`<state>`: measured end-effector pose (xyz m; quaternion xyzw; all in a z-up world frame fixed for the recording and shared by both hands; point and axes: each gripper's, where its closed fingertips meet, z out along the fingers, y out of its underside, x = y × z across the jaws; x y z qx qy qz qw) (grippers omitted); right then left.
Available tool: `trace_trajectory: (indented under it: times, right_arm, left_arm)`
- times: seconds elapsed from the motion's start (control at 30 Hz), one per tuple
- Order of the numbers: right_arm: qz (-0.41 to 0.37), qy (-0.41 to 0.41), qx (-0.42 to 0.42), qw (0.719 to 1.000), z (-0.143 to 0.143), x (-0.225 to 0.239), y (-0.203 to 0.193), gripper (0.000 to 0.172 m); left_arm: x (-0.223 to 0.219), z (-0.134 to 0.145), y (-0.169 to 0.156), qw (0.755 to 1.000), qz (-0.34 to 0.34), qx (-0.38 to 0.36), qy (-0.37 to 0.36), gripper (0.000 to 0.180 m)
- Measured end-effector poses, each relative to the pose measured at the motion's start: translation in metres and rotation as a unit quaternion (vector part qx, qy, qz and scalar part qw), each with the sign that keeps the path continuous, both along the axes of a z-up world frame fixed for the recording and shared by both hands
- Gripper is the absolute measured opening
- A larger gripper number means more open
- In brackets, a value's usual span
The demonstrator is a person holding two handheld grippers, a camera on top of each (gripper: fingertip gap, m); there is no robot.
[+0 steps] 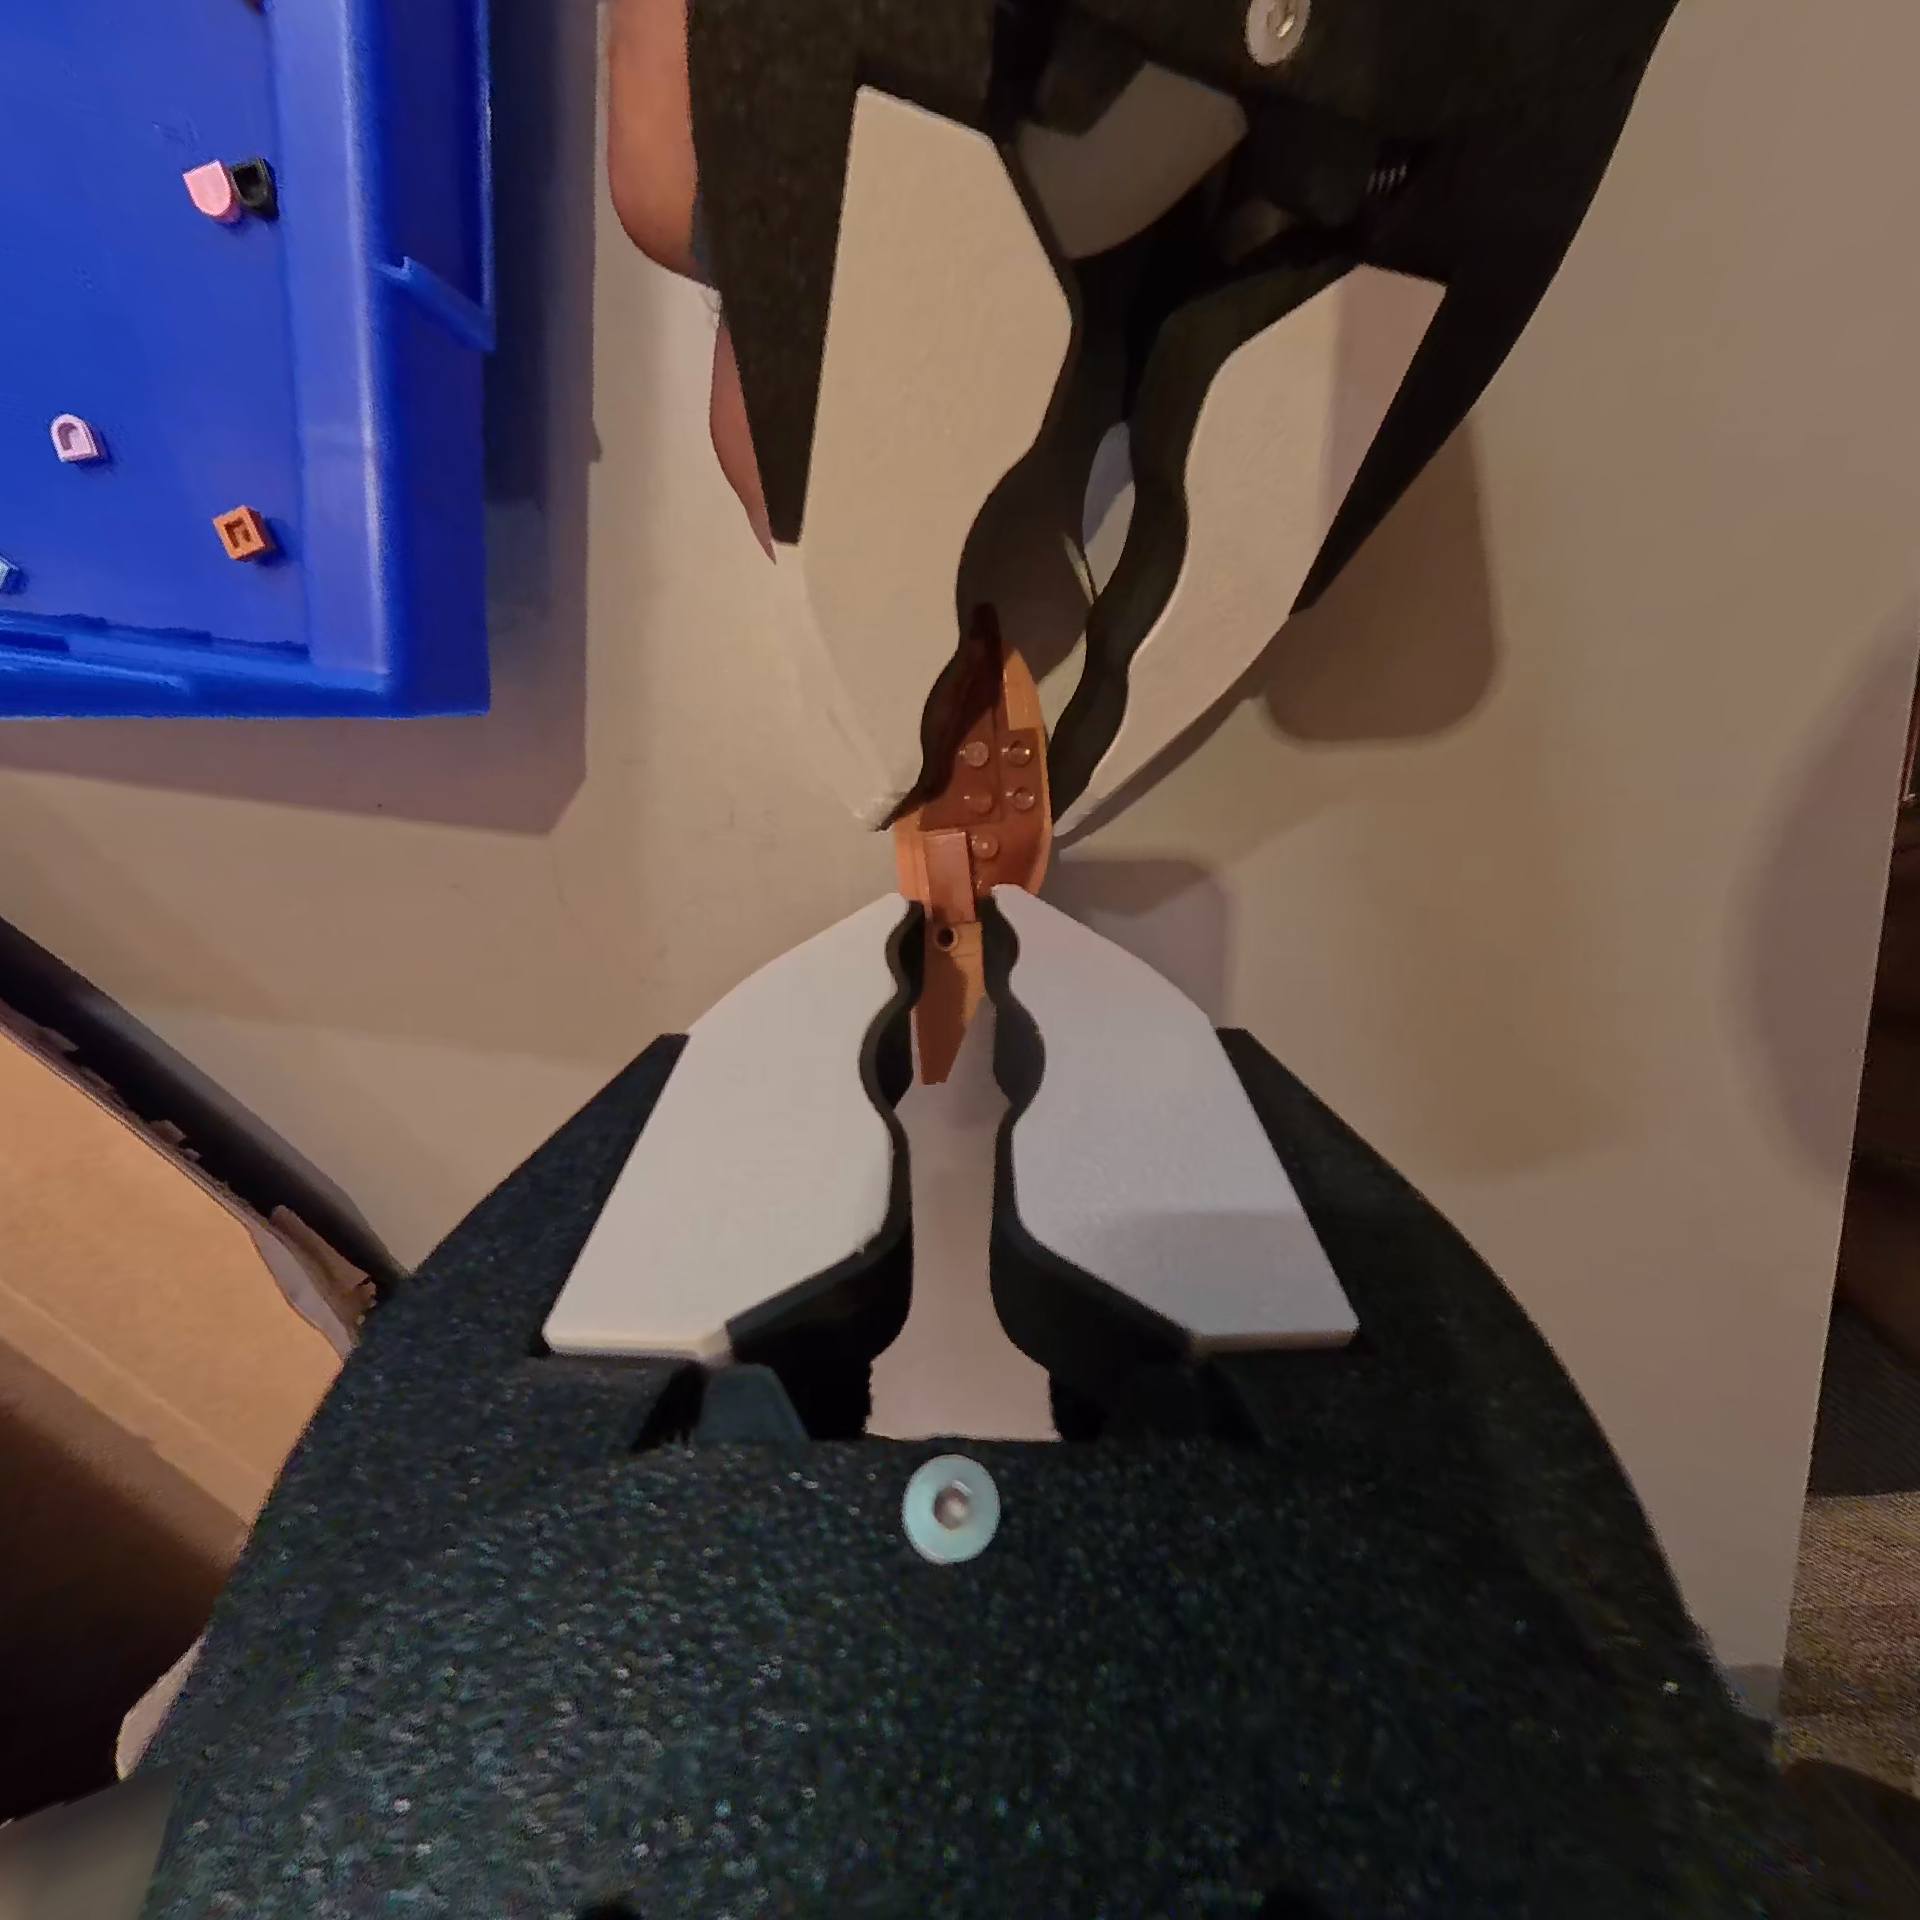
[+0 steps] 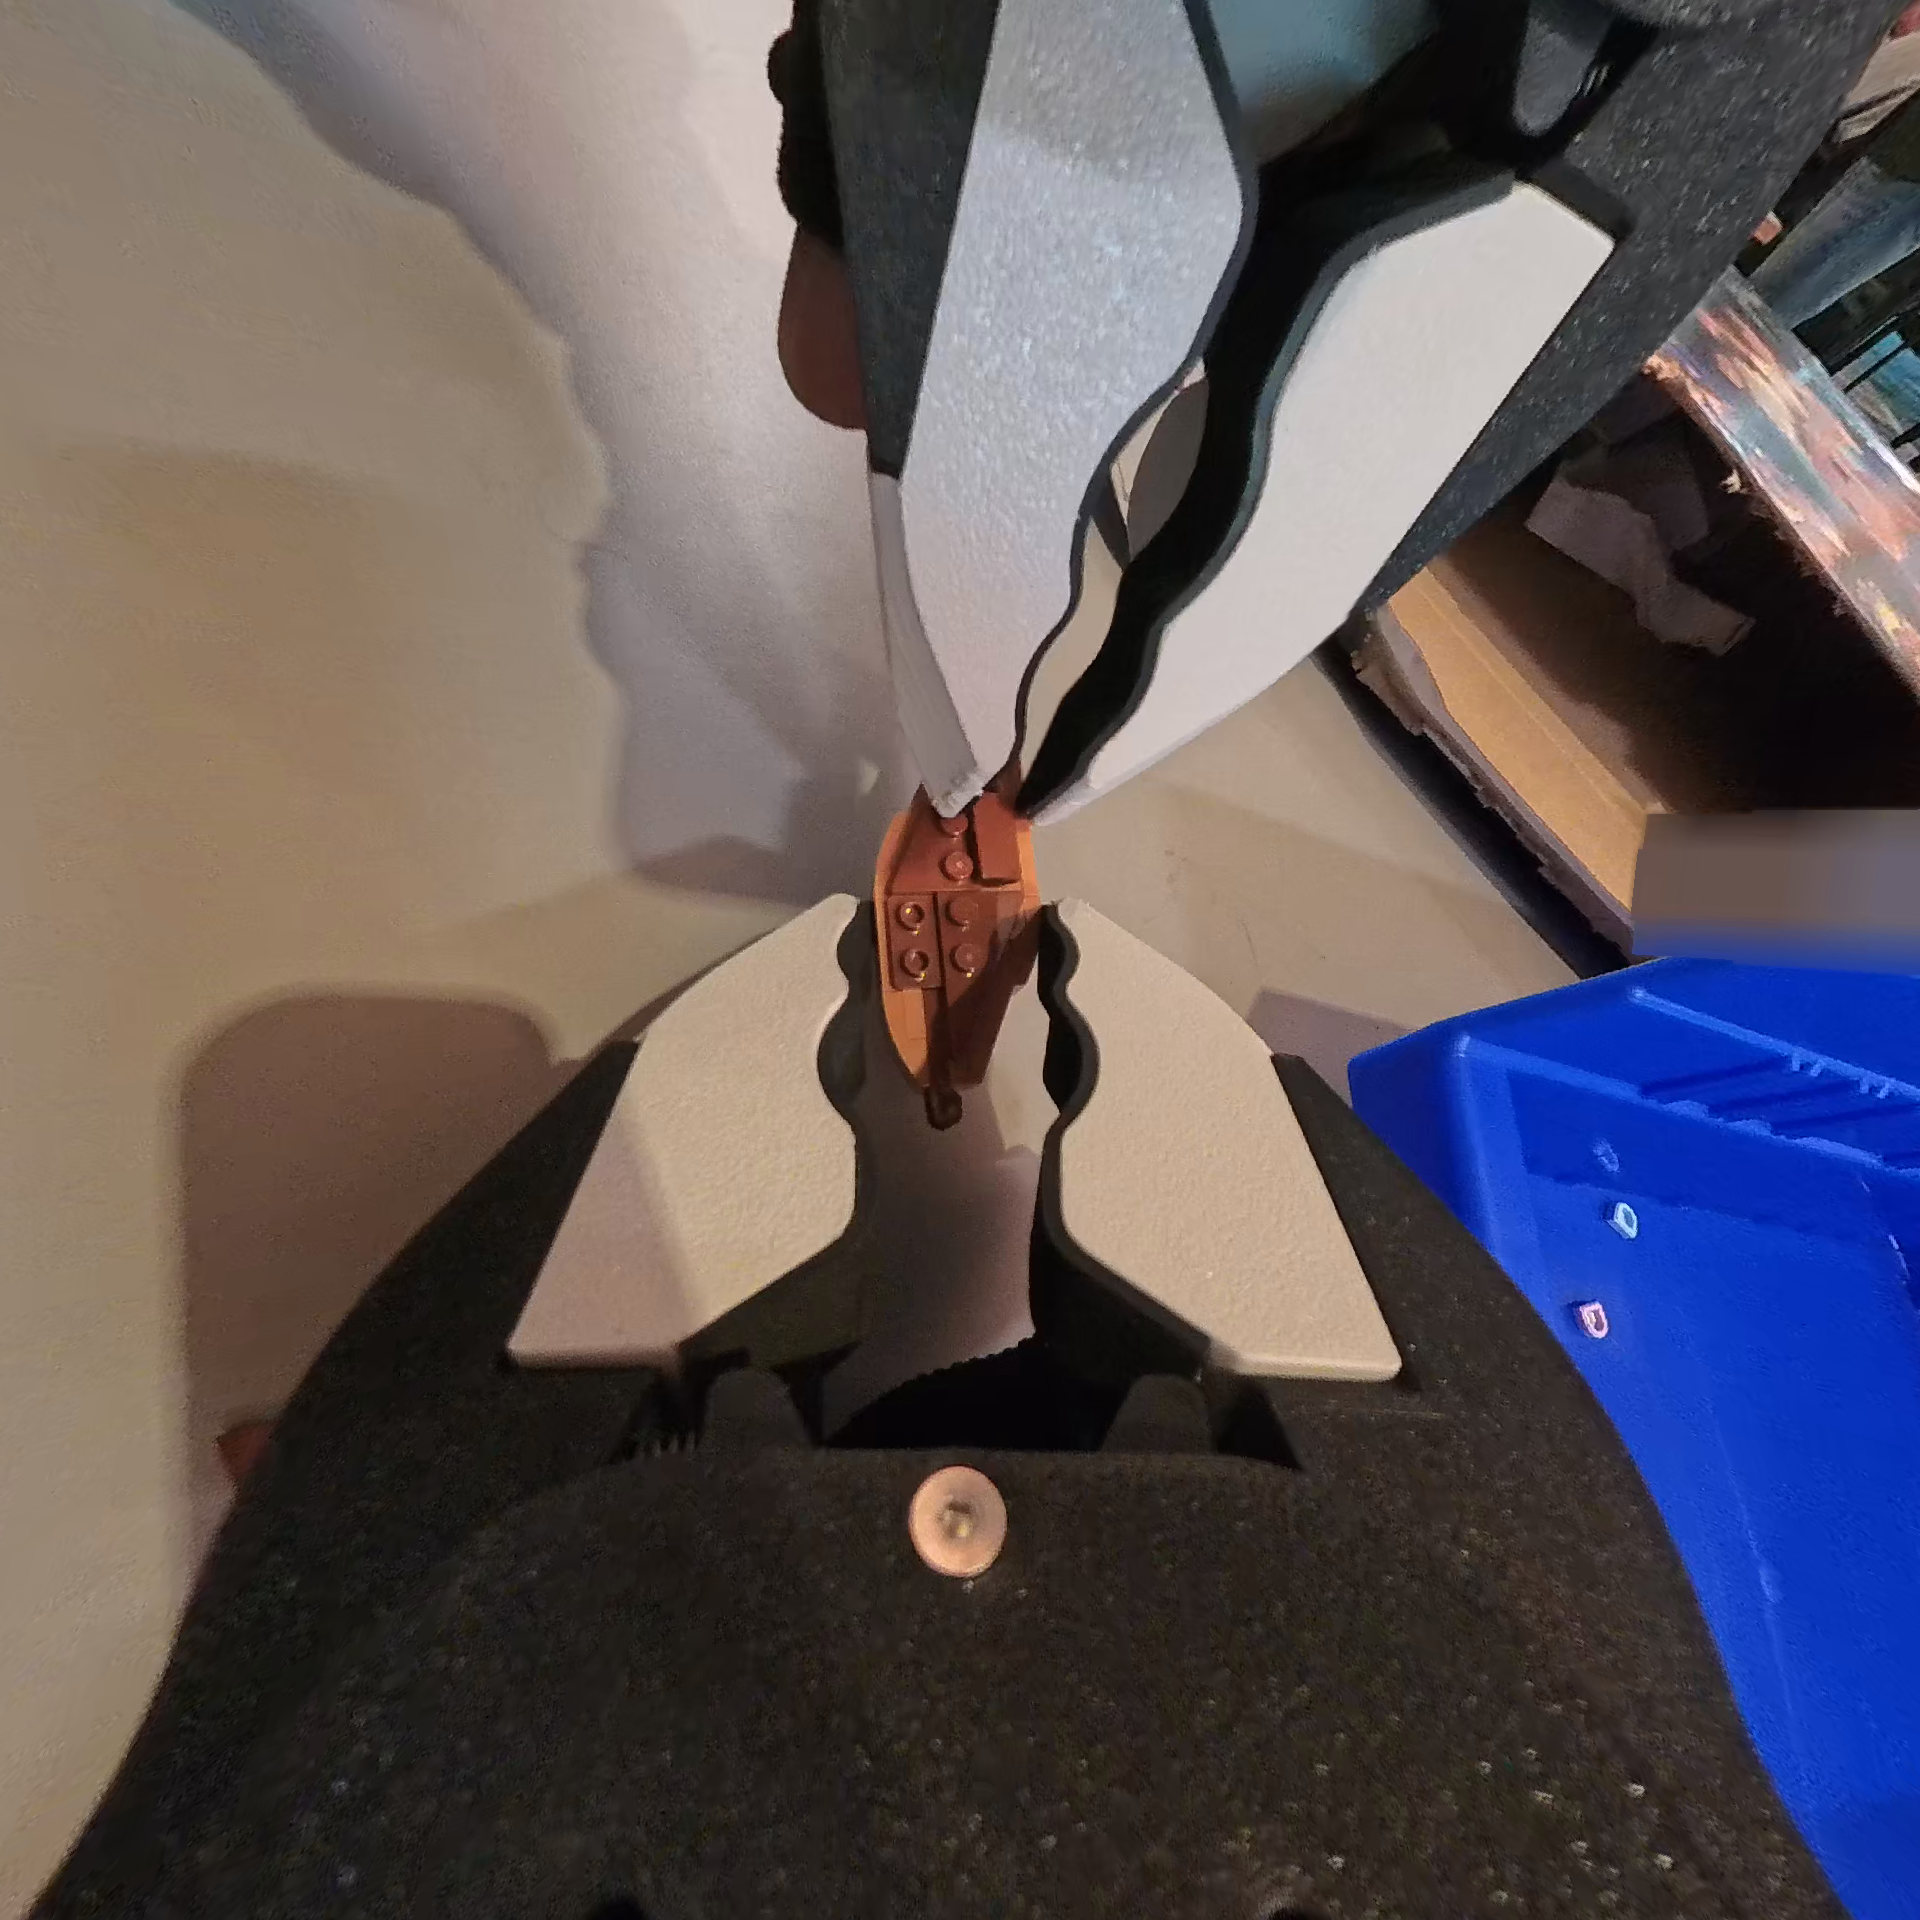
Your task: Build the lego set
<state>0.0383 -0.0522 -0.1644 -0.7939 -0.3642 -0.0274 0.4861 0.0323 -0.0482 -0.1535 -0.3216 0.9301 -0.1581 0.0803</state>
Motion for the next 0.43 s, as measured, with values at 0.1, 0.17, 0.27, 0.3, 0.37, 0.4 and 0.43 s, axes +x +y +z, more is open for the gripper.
trace_trajectory:
  times: [0.1, 0.17, 0.27, 0.3, 0.37, 0.4, 0.43]
  right_arm:
    - [0.001, 0.0, 0.0, 1.0, 0.0, -0.0004, -0.0003, 0.03]
    - [0.001, 0.0, 0.0, 1.0, 0.0001, -0.0005, -0.0004, 0.03]
    - [0.001, -0.001, 0.0, 1.0, 0.0, -0.0006, -0.0006, 0.03]
    - [0.001, -0.001, 0.0, 1.0, 0.0, -0.0007, -0.0007, 0.03]
    - [0.001, -0.002, 0.0, 1.0, 0.0, -0.0007, -0.0008, 0.03]
    - [0.001, -0.002, 0.0, 1.0, 0.0, -0.0007, -0.0008, 0.03]
    - [0.002, -0.003, 0.0, 1.0, -0.0001, -0.0008, -0.0009, 0.03]
  left_arm:
    - [0.0012, 0.0003, 0.0003, 1.0, 0.004, -0.002, -0.001, 0.013]
    - [0.0014, 0.0005, 0.0003, 1.0, 0.007, -0.006, -0.001, 0.014]
    - [0.0014, 0.0002, 0.0002, 1.0, 0.01, -0.013, 0.002, 0.013]
    - [0.0015, 0.0002, -0.0002, 1.0, 0.01, -0.016, 0.002, 0.013]
    - [0.0015, 0.0004, -0.0008, 1.0, 0.01, -0.019, 0.003, 0.012]
    - [0.0017, 0.0003, -0.001, 1.0, 0.01, -0.02, 0.003, 0.012]
    - [0.0018, 0.0003, -0.0013, 1.0, 0.01, -0.02, 0.004, 0.012]
